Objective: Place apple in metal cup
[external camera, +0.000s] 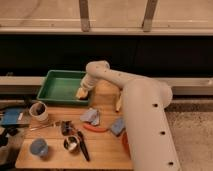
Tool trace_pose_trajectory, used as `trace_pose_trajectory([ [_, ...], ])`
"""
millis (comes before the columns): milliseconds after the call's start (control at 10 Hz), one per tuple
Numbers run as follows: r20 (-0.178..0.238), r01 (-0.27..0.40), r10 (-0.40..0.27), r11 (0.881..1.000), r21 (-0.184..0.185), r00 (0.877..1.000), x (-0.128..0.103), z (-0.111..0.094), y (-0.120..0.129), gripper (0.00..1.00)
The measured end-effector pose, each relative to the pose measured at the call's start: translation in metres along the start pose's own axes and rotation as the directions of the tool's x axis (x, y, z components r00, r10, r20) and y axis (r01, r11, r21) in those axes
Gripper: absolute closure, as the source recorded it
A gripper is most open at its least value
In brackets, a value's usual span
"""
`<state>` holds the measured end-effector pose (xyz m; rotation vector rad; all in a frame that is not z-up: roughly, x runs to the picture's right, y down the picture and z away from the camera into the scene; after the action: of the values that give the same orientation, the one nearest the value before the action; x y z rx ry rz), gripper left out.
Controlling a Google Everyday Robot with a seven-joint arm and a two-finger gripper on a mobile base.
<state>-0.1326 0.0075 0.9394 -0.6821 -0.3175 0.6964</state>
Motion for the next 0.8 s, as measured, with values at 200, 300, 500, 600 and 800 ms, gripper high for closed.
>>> trace_pose_trajectory([
  [200, 0.034, 0.017, -0.017, 1.0, 0.002, 0.999, -0.019, -0.022, 0.004, 1.0],
  [300, 0.055, 0.026, -0.025, 1.0, -0.002, 0.998, -0.031, -0.036, 0.01, 1.0],
  [500, 0.092, 0.032, -0.031, 0.999, -0.006, 0.995, -0.043, -0.063, 0.016, 1.0],
  [600, 0.111, 0.042, -0.04, 0.999, -0.012, 0.993, -0.046, -0.078, 0.029, 1.0],
  [800, 0.117, 0.046, -0.043, 0.999, -0.024, 0.992, -0.042, -0.085, 0.048, 1.0],
])
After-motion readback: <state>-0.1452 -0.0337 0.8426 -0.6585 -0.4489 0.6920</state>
